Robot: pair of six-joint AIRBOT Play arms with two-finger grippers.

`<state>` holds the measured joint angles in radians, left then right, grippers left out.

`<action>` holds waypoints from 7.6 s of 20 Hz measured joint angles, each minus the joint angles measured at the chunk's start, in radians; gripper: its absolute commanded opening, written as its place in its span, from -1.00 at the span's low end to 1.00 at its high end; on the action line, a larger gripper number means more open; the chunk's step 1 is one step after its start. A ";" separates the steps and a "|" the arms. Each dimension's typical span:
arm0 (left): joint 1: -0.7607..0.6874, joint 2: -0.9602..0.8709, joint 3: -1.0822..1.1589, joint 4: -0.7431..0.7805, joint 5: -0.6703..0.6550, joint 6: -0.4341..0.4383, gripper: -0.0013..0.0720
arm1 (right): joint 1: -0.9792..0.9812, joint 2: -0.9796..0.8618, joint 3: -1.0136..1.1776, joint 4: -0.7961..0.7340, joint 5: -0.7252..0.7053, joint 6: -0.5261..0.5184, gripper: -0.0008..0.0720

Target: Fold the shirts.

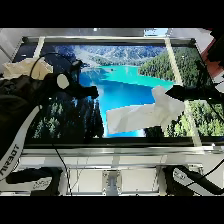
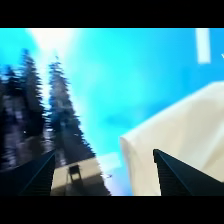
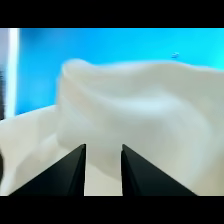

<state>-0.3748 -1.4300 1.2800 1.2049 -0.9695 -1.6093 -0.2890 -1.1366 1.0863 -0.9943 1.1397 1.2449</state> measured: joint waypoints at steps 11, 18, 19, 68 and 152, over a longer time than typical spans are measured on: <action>-0.316 -0.204 0.000 -0.004 0.054 0.278 0.95 | -0.156 0.024 0.024 -0.271 0.079 0.088 -0.20; -0.396 -0.240 0.000 0.060 0.117 0.220 0.95 | -0.164 0.024 0.024 -0.214 0.087 0.091 -0.20; -0.399 -0.242 0.000 0.056 0.117 0.212 0.95 | -0.163 0.024 0.023 -0.208 0.088 0.091 -0.20; -0.377 0.101 0.214 0.975 -0.452 -0.062 -0.93 | 0.130 0.225 0.085 -0.161 0.119 0.071 -0.91; -0.747 0.085 -0.465 0.544 0.130 -0.254 0.29 | 0.121 -0.145 0.042 -0.073 -0.110 0.042 0.22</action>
<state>-1.1213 -1.3453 0.8154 1.7489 -0.8398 -1.8629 -0.1677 -1.2812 1.1278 -1.0676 1.0298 1.2865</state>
